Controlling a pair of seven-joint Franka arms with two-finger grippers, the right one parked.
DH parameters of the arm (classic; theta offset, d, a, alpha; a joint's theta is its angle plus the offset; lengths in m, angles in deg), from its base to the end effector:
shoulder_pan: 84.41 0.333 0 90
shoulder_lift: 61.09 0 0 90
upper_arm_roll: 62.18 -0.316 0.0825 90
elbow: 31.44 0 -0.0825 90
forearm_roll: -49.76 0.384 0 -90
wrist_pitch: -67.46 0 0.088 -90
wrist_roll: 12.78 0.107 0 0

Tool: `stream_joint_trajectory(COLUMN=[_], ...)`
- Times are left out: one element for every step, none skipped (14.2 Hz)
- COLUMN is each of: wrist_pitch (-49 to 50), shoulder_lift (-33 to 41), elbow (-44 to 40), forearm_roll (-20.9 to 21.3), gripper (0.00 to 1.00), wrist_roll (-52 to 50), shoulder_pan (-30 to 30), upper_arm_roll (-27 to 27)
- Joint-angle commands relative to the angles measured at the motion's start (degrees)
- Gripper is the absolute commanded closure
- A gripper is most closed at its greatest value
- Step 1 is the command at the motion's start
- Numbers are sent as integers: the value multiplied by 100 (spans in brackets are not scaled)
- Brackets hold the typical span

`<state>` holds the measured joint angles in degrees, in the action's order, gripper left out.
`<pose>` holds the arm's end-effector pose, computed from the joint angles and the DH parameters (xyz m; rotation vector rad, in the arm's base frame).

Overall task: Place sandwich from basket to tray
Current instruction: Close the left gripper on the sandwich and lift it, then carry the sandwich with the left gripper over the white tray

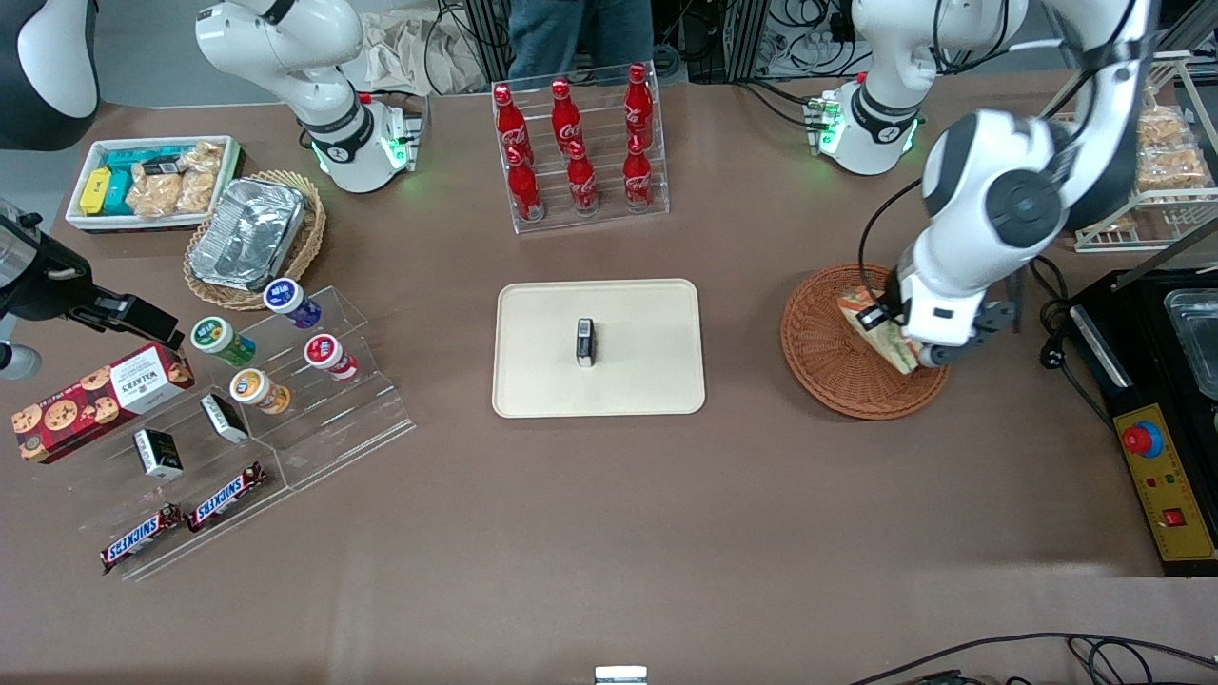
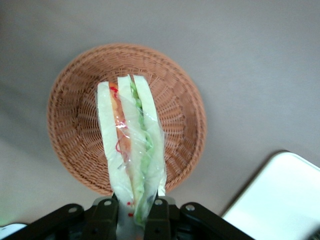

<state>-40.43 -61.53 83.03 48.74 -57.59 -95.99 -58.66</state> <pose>0.5232 -0.1425 0.4445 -2.9843 -0.8019 0.1774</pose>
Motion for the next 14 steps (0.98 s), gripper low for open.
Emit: stream_joint_trajectory(wrist_pitch=[863, 1205, 1531, 1760, 1884, 1894, 1894, 1894, 1894, 1894, 1894, 1886, 1851, 1824], shoulder_lift=[-26, -26, 18, 70, 97, 97, 97, 71, 62, 62, 36, 18, -17, -43], elbow=[-906, -1214, -1426, -1550, -1621, -1630, -1630, -1647, -1656, -1665, -1726, -1753, -1753, -1744], forearm_roll=[32, 41, 6, -29, -47, -47, -90, -282, -354, -337, -337, -346, -354, -363], gripper=[100, 100, 100, 100, 100, 100, 100, 100, 100, 100, 100, 100, 100, 100], wrist_roll=[245, 367, 612, 858, 1087, 1237, 1282, 1291, 1291, 1282, 1265, 1230, 1264, 1299], shoulder_pan=[15, 15, 6, 15, 15, 6, -3, -29, -73, -99, -108, -126, -161, -205], upper_arm_roll=[-26, -26, -26, -26, -26, -26, 0, 18, 44, 210, 411, 544, 702, 877])
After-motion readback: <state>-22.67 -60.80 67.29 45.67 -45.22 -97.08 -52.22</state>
